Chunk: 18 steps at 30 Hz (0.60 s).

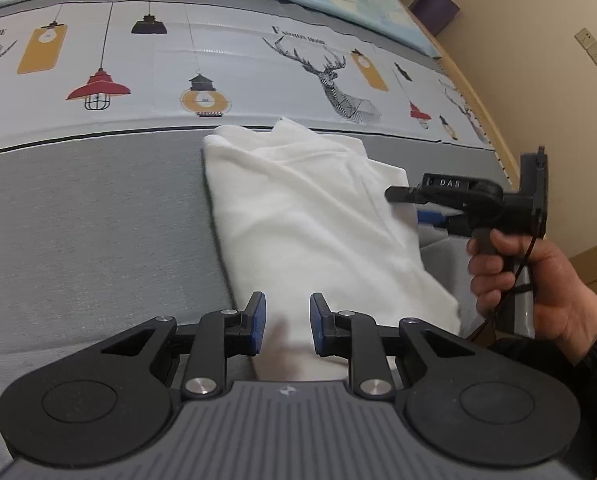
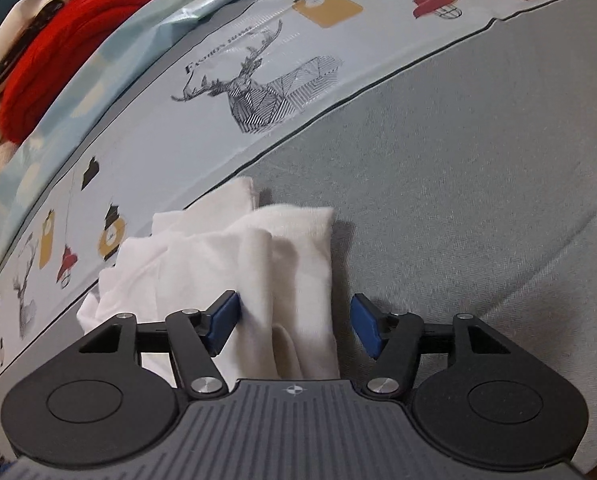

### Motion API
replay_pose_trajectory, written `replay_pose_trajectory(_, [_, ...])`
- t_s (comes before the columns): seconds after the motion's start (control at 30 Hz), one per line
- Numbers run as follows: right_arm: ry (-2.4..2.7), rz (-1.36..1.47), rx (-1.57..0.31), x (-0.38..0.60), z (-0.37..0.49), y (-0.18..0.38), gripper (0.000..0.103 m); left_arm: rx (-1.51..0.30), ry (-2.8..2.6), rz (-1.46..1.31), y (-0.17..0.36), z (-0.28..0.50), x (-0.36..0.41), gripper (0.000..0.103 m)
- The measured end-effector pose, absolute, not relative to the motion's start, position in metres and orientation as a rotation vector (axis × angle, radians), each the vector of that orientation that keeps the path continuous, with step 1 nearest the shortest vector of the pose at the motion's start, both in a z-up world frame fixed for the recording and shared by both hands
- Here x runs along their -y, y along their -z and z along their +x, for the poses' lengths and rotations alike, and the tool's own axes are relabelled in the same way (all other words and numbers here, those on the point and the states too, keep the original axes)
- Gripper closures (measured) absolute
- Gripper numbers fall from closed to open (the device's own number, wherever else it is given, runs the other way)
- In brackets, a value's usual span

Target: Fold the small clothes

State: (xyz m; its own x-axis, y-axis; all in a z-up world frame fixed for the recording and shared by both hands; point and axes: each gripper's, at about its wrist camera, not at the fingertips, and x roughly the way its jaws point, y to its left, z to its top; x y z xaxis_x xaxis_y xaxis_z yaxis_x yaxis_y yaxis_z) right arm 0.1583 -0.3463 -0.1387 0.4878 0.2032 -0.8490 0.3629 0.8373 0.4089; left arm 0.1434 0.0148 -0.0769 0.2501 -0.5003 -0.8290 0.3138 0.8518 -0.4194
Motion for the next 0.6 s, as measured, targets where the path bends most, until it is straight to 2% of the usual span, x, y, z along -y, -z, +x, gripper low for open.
replay_pose_trajectory(0.03, [0.099, 0.600, -1.061, 0.345, 0.159, 0.137, 0.070, -1.196, 0.565, -0.178, 0.076, 0.142, -0.015, 0.078])
replay_pose_trajectory(0.07, [0.084, 0.601, -1.040, 0.343, 0.159, 0.134, 0.089, -1.197, 0.575, -0.175, 0.075, 0.142, -0.015, 0.078])
replay_pose_trajectory(0.1, [0.087, 0.577, -1.010, 0.340, 0.159, 0.128, 0.095, -1.200, 0.587, -0.167, 0.076, 0.141, -0.012, 0.078])
replay_pose_trajectory(0.17, [0.057, 0.462, -0.917, 0.328, 0.155, 0.108, 0.096, -1.207, 0.613, -0.141, 0.078, 0.140, -0.003, 0.078])
replay_pose_trajectory(0.27, [-0.030, 0.334, -0.665, 0.309, 0.141, 0.069, 0.097, -1.227, 0.656, -0.091, 0.084, 0.135, 0.017, 0.078])
replay_pose_trajectory(0.33, [-0.053, 0.301, -0.571, 0.304, 0.134, 0.058, 0.096, -1.238, 0.669, -0.048, 0.089, 0.132, 0.030, 0.078])
replay_pose_trajectory(0.43, [0.099, 0.193, -0.695, 0.304, 0.143, 0.073, 0.086, -1.256, 0.680, -0.010, 0.094, 0.131, 0.045, 0.078])
replay_pose_trajectory(0.53, [0.145, 0.252, -0.783, 0.325, 0.140, 0.078, 0.084, -1.260, 0.672, -0.002, 0.098, 0.133, 0.051, 0.078])
replay_pose_trajectory(0.57, [0.113, 0.296, -0.805, 0.330, 0.138, 0.079, 0.078, -1.262, 0.665, -0.001, 0.099, 0.135, 0.052, 0.078])
replay_pose_trajectory(0.6, [0.051, 0.342, -0.844, 0.334, 0.135, 0.080, 0.062, -1.263, 0.655, 0.001, 0.100, 0.137, 0.053, 0.078])
